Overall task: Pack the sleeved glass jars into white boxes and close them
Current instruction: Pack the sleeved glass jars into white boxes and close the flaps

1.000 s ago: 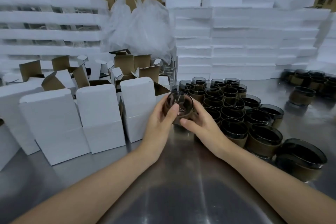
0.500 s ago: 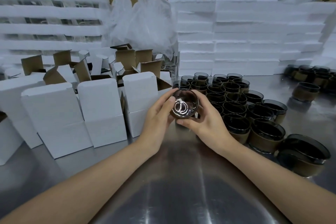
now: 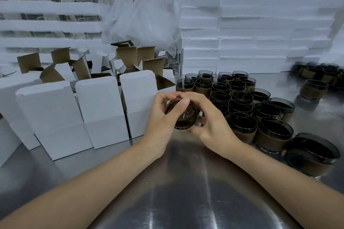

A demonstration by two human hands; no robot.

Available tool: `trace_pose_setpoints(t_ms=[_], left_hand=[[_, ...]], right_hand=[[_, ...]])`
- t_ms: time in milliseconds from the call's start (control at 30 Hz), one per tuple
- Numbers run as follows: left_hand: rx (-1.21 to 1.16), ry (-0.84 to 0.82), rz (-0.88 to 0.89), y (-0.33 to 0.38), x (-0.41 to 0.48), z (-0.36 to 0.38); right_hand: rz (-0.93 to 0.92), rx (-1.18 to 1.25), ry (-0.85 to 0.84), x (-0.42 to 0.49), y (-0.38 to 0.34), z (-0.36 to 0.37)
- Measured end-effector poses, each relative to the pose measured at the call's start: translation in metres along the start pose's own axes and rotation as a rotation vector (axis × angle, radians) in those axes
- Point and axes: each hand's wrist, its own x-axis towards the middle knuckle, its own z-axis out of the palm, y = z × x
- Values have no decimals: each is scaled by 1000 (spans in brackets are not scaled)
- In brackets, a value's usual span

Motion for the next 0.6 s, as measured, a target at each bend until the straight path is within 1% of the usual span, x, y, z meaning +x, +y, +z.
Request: trace_pose_setpoints(t_ms=[133, 233, 433, 600], left_hand=[[81, -3, 27, 1, -1, 0], [145, 0, 51, 0, -1, 0], [251, -43, 117, -4, -2, 0], [253, -79, 133, 1, -2, 3]], right_hand=[[-12, -38, 8, 0, -2, 0], [1, -11, 20, -1, -2, 1], [169, 189, 96, 0, -2, 4], [225, 226, 152, 2, -1, 2]])
